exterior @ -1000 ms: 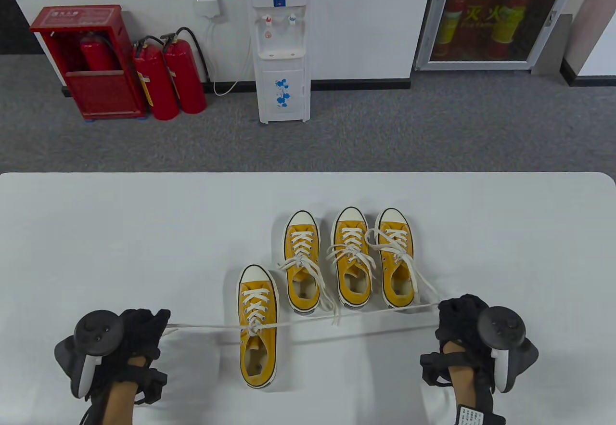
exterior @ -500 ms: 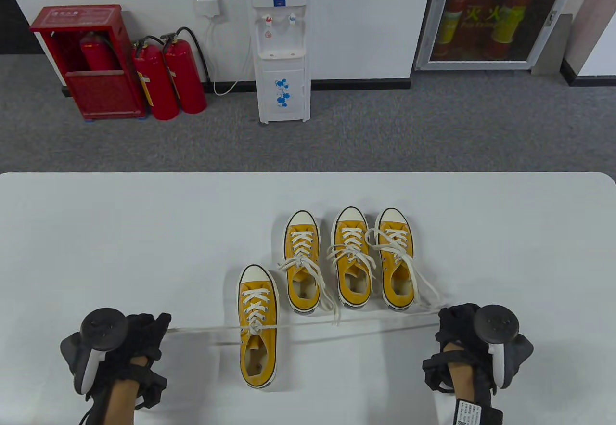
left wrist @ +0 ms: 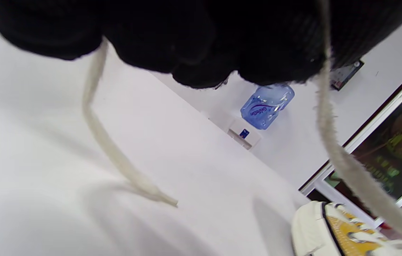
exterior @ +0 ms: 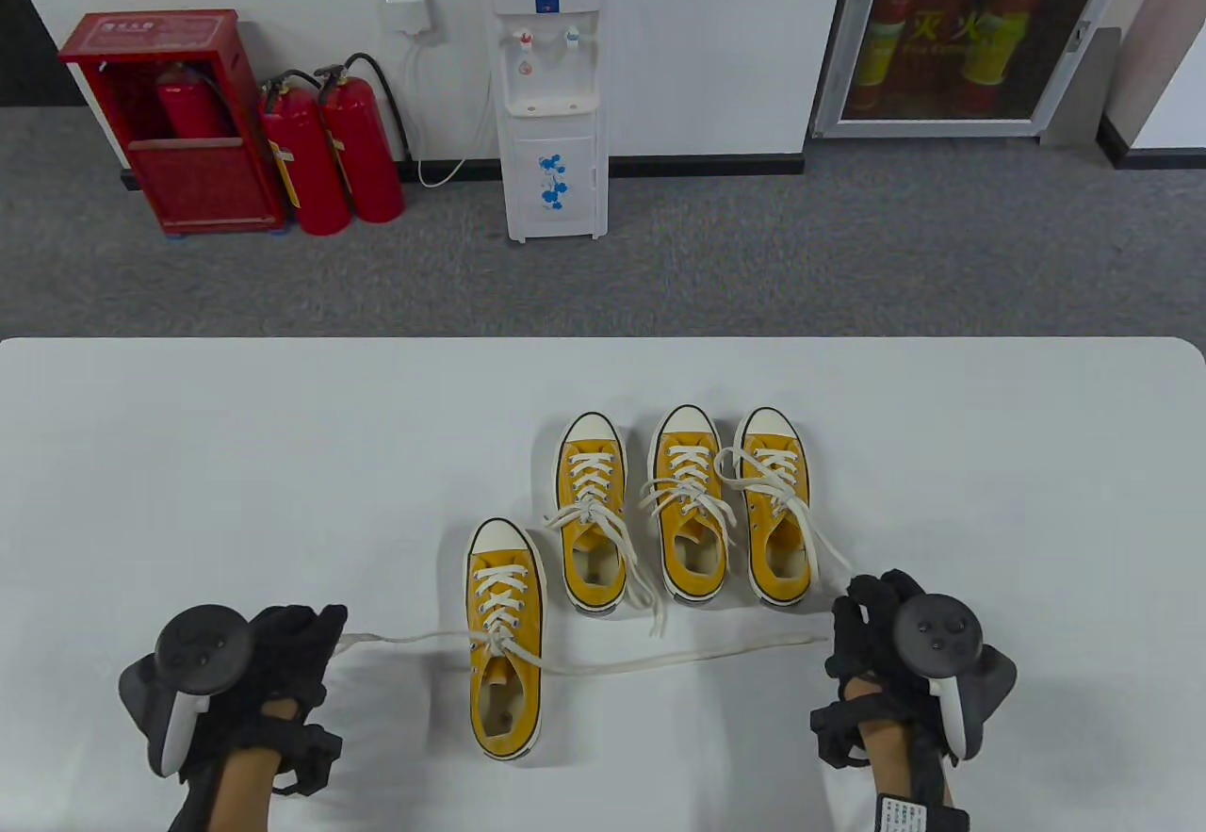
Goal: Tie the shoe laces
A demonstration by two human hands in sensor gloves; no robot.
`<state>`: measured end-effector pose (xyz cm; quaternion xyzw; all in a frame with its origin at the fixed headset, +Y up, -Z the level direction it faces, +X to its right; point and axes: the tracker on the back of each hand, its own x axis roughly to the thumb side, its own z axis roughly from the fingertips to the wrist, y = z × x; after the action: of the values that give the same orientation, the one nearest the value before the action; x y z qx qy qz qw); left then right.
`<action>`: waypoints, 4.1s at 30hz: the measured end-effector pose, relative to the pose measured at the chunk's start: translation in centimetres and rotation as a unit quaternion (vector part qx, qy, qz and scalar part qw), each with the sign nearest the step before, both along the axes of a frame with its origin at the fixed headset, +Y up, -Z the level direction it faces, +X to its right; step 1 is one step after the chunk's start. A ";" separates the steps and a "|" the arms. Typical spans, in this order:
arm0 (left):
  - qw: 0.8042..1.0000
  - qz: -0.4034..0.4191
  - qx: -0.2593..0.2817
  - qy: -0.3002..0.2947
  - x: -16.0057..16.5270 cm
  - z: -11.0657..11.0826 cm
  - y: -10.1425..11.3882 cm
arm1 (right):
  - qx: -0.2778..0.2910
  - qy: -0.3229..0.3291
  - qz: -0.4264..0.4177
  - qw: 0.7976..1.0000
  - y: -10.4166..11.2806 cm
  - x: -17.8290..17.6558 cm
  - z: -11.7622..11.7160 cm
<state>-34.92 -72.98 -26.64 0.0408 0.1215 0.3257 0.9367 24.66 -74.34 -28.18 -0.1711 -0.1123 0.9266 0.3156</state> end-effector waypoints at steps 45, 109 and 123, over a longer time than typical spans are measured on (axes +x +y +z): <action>0.996 0.068 0.025 -0.045 0.9 0.3 0.9 | -0.128 0.361 0.160 0.910 -2.9 -25.6 -1.0; 0.999 0.026 -0.020 0.026 -0.5 0.2 -0.1 | -0.033 0.368 -0.461 0.807 -1.7 -23.5 -3.2; 0.994 -0.004 -0.094 0.055 -1.5 -0.1 -1.1 | -0.039 0.372 -0.431 0.821 -1.9 -23.6 -3.1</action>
<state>-36.41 -74.09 -26.79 -0.0286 0.2031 0.3060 0.9297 1.04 -76.28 -31.32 0.1438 0.1353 0.6926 0.6937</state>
